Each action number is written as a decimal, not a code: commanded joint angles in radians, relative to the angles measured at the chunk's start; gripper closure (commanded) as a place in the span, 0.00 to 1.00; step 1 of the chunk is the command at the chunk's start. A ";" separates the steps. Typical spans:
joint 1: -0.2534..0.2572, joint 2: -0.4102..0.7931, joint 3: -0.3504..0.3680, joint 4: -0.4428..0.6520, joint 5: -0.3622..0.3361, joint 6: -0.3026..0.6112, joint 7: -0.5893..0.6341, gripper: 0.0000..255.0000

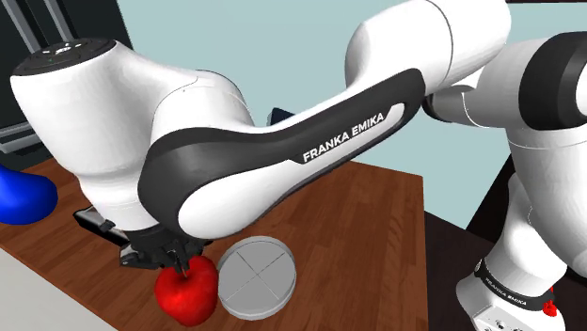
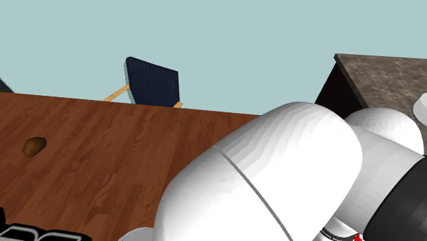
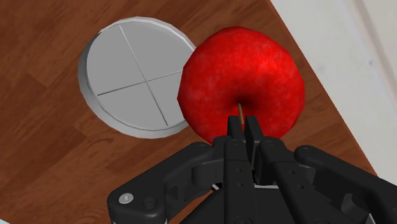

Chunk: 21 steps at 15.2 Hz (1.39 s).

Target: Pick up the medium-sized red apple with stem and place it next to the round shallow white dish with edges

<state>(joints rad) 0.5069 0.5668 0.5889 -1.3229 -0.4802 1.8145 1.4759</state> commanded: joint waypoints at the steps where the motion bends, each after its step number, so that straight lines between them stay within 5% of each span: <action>1: -0.001 0.006 -0.002 -0.018 -0.005 0.022 0.007 1.00; 21: -0.005 0.083 -0.038 -0.165 -0.067 0.229 0.076 1.00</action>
<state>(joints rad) 0.5010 0.6452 0.5529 -1.4841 -0.5436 2.0347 1.5489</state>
